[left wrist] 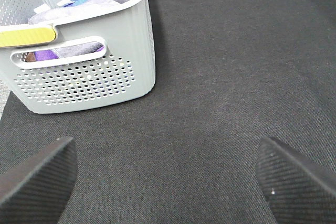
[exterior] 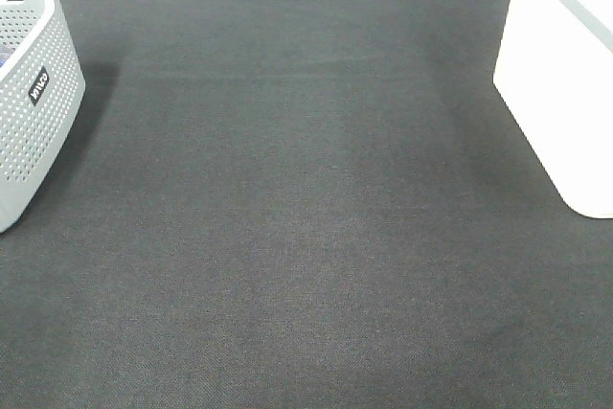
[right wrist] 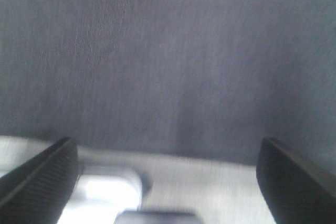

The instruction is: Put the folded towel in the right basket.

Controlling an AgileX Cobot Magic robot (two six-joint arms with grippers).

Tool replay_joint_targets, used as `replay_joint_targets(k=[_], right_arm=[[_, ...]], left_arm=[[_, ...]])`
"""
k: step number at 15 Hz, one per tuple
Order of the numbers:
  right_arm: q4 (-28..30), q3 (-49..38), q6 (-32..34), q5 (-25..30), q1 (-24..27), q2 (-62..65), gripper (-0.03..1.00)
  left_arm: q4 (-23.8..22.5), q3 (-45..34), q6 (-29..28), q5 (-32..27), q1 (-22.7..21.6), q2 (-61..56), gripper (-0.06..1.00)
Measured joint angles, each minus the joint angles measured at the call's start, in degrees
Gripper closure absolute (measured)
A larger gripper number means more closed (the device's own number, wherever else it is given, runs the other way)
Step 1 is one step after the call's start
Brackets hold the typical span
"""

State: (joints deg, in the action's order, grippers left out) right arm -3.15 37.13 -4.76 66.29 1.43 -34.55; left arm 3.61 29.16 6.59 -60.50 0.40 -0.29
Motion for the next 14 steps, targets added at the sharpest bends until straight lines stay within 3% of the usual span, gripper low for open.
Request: replay_joint_targets(k=[4, 14], right_arm=[[0.1, -6.2, -1.4, -6.2, 0.0, 15.9, 0.11], [1.1, -8.2, -1.7, -5.6, 0.0, 34.6, 0.11]], left_arm=[[0.0, 0.0, 0.0, 0.0, 0.0, 0.0, 0.07], [0.0, 0.0, 0.0, 0.0, 0.0, 0.0, 0.07]])
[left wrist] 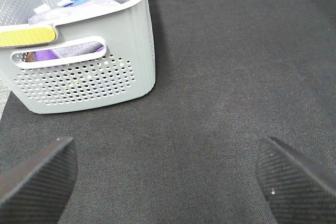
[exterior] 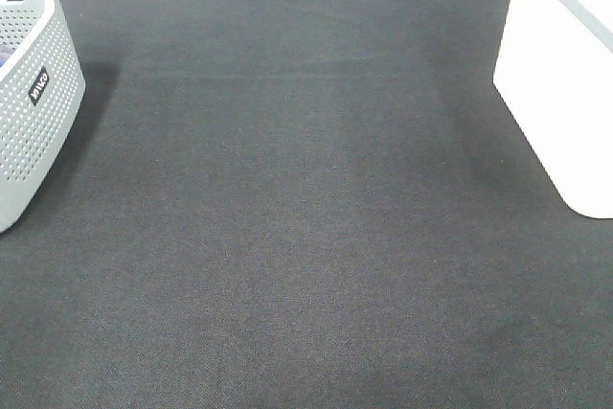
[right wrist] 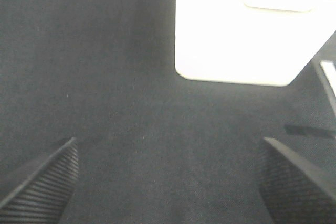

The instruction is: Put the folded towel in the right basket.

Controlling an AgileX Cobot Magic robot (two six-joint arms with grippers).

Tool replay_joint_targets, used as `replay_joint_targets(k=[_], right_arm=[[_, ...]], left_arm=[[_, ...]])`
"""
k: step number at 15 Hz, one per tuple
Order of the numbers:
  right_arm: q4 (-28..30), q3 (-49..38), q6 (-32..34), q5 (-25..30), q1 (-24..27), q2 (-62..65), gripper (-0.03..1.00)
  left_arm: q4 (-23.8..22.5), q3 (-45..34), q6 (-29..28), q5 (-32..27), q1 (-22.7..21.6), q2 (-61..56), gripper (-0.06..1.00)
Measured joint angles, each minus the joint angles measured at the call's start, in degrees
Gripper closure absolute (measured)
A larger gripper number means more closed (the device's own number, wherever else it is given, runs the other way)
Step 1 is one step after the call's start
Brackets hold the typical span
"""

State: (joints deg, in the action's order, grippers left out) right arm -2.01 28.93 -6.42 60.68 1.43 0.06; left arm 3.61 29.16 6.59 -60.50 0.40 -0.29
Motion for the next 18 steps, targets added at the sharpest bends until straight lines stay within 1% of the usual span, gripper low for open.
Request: replay_joint_targets(k=[18], right_arm=[[0.0, 0.0, 0.1, 0.0, 0.0, 0.2, 0.11]], left_arm=[[0.0, 0.0, 0.0, 0.0, 0.0, 0.0, 0.07]])
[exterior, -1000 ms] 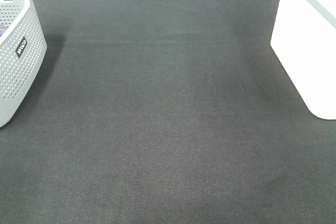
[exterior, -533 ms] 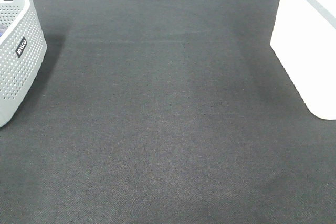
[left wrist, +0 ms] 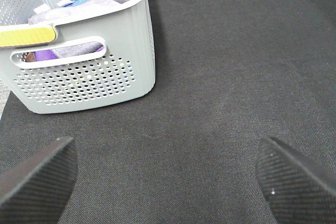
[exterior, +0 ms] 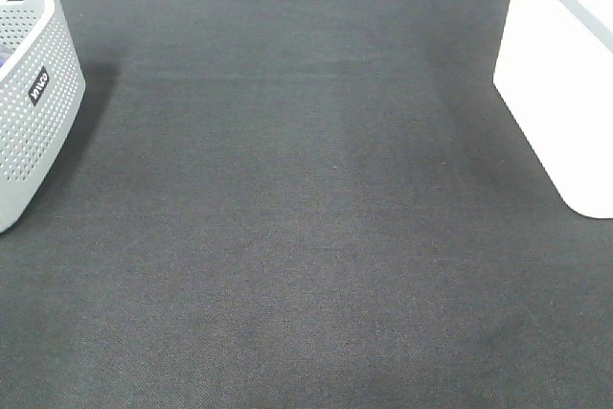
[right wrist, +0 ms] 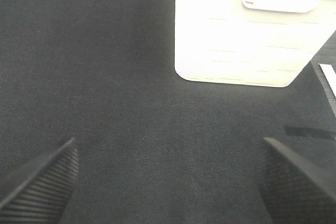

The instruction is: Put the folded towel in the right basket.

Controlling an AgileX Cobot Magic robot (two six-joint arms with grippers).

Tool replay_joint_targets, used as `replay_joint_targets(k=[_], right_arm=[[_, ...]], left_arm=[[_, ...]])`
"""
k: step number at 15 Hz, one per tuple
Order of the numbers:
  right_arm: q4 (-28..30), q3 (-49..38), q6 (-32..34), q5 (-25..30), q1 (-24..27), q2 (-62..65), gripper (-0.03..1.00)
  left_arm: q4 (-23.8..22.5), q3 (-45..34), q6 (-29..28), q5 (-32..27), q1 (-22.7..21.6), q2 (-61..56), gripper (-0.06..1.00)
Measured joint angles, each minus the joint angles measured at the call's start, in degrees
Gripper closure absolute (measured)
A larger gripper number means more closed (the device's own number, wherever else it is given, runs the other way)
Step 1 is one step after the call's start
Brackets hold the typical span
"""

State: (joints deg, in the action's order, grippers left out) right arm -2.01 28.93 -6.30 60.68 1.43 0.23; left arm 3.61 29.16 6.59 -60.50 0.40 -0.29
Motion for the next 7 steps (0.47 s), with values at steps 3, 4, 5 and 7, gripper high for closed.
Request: replay_joint_targets(k=[3, 4, 5, 7], right_arm=[[0.0, 0.0, 0.1, 0.0, 0.0, 0.0, 0.11], [0.0, 0.0, 0.1, 0.0, 0.0, 0.0, 0.11], [0.0, 0.0, 0.1, 0.0, 0.0, 0.0, 0.11], [0.0, 0.0, 0.1, 0.0, 0.0, 0.0, 0.11]], left_arm=[[0.0, 0.0, 0.0, 0.0, 0.0, 0.0, 0.07], [0.0, 0.0, 0.0, 0.0, 0.0, 0.0, 0.07], [0.0, 0.0, 0.0, 0.0, 0.0, 0.0, 0.07], [0.0, 0.0, 0.0, 0.0, 0.0, 0.0, 0.07]])
